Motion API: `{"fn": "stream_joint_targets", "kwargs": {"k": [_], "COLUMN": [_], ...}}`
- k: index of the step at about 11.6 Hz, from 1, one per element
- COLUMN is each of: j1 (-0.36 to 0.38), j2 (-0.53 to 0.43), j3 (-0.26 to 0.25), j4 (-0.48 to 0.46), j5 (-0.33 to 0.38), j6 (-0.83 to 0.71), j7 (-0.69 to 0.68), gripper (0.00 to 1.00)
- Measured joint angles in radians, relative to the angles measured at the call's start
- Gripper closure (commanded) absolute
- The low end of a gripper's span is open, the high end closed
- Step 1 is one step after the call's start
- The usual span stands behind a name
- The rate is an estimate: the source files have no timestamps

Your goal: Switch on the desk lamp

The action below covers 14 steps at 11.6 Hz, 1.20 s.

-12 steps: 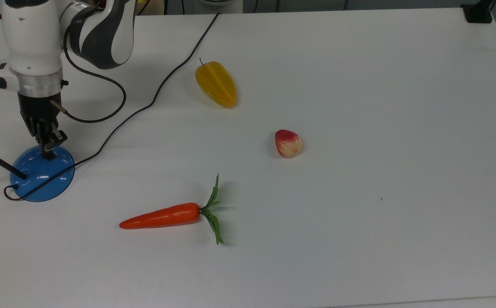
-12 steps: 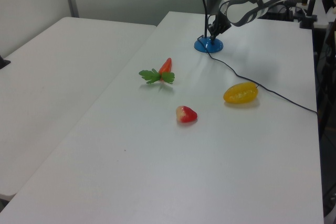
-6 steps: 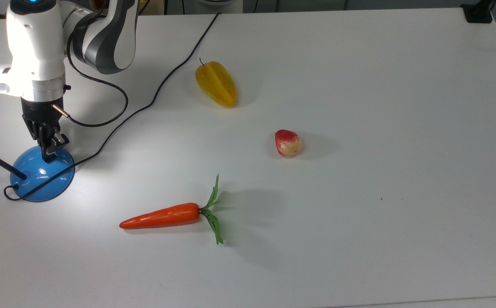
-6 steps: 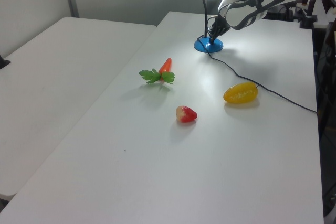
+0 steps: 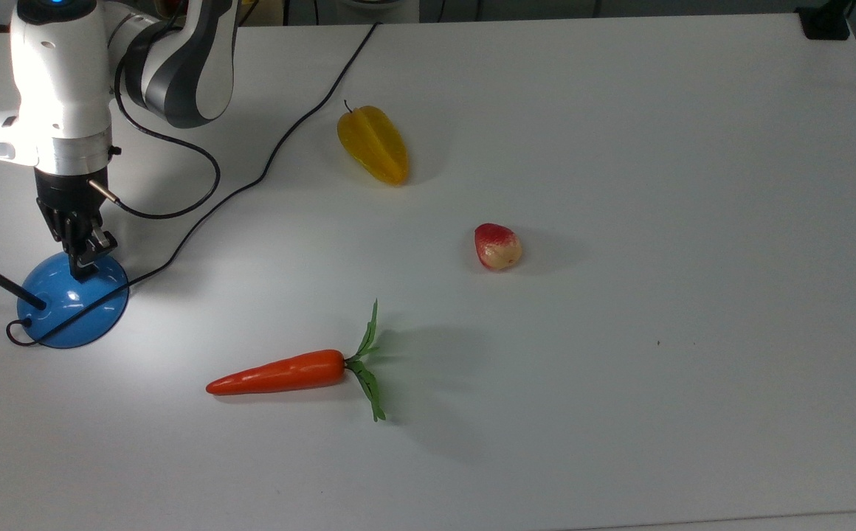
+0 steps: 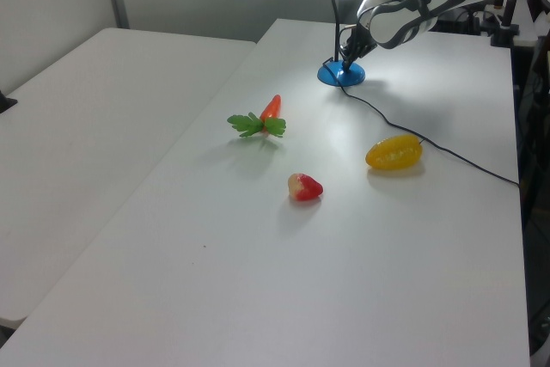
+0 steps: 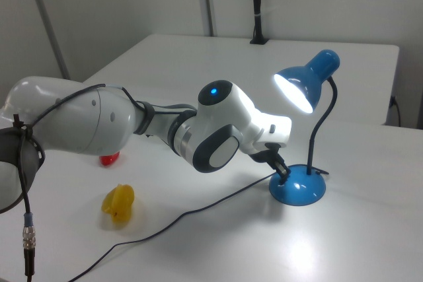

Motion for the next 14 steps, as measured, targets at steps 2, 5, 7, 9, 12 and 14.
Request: {"fn": "stream_joint_targets", "kwargs": {"k": [2, 5, 7, 9, 12, 14], "j1": [0.001, 0.024, 0.071, 0.115, 0.173, 0.203], "j2": [-0.017, -0.086, -0.164, -0.237, -0.384, -0.503], "j3": [0.0, 0.002, 0.004, 0.006, 0.015, 0.021], "j4": [0.0, -0.053, -0.108, -0.121, -0.119, -0.119], "j5": [0.0, -0.004, -0.009, -0.013, -0.023, -0.023], "j6": [0.007, -0.001, -0.084, -0.241, -0.582, -0.788], "j7": [0.0, 0.0, 0.0, -0.002, -0.066, -0.114], "gripper": [1.0, 1.0, 1.0, 1.0, 1.0, 0.95]}}
